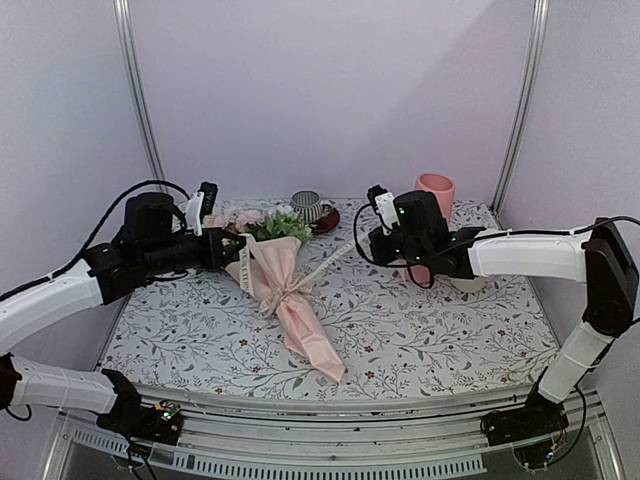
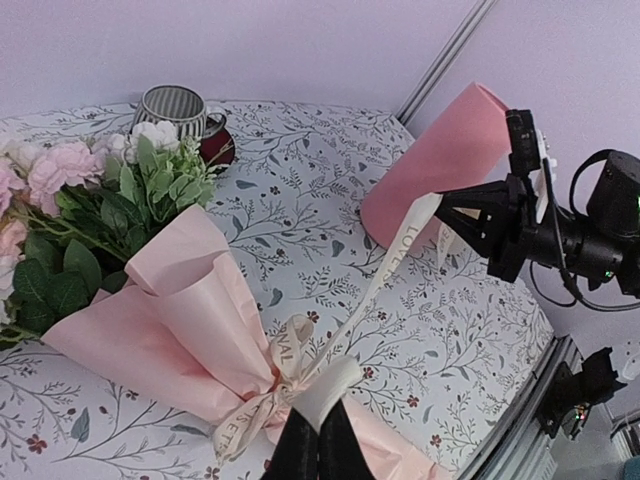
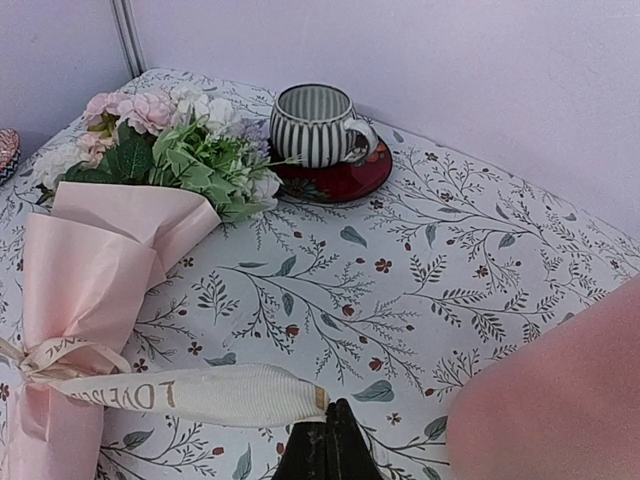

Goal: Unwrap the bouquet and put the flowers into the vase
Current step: Untie the ribbon from the tied bouquet.

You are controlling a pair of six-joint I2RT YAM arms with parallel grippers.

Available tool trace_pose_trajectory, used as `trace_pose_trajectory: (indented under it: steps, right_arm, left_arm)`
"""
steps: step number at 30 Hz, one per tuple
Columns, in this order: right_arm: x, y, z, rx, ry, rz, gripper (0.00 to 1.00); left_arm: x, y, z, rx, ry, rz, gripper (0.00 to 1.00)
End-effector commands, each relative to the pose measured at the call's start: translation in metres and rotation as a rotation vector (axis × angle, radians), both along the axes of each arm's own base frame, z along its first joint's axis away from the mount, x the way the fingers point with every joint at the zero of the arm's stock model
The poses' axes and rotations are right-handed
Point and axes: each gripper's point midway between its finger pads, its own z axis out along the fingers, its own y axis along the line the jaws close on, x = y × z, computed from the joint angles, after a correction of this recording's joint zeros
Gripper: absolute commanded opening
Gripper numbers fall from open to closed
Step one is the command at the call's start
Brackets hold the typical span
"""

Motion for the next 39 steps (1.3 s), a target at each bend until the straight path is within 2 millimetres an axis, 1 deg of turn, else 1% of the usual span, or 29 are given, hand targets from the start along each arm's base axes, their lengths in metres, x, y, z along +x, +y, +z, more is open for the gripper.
trace_pose_trajectory:
  steps: [1, 5, 11, 14, 17, 22, 31, 39]
  right_arm:
    - [0.002, -0.012, 0.021, 0.016, -0.041, -0.045, 0.02]
    - [0.001, -0.015, 0.033, 0.033, -0.061, -0.053, 0.02]
    - [0.002, -0.027, 0.042, 0.027, -0.091, -0.103, 0.02]
    - [0.002, -0.031, 0.045, 0.026, -0.103, -0.121, 0.02]
    - [0.002, -0.033, 0.043, 0.018, -0.104, -0.13, 0.02]
    - [0.0, -0.04, 0.046, 0.025, -0.112, -0.153, 0.02]
    - [-0.007, -0.059, 0.079, 0.062, -0.182, -0.206, 0.02]
    - [-0.014, -0.073, 0.099, 0.089, -0.226, -0.242, 0.02]
  left_arm:
    - [0.003, 0.009, 0.021, 0.003, -0.059, 0.029, 0.0]
    - [0.002, 0.012, 0.025, 0.009, -0.069, 0.038, 0.0]
    - [0.0, 0.016, 0.036, 0.006, -0.089, 0.047, 0.0]
    - [-0.001, 0.017, 0.046, -0.003, -0.109, 0.047, 0.0]
    - [-0.002, 0.018, 0.057, -0.011, -0.129, 0.048, 0.0]
    - [-0.003, 0.021, 0.068, -0.005, -0.148, 0.056, 0.0]
    - [-0.006, 0.034, 0.077, 0.014, -0.174, 0.104, 0.0]
    - [-0.011, 0.043, 0.083, 0.018, -0.19, 0.128, 0.0]
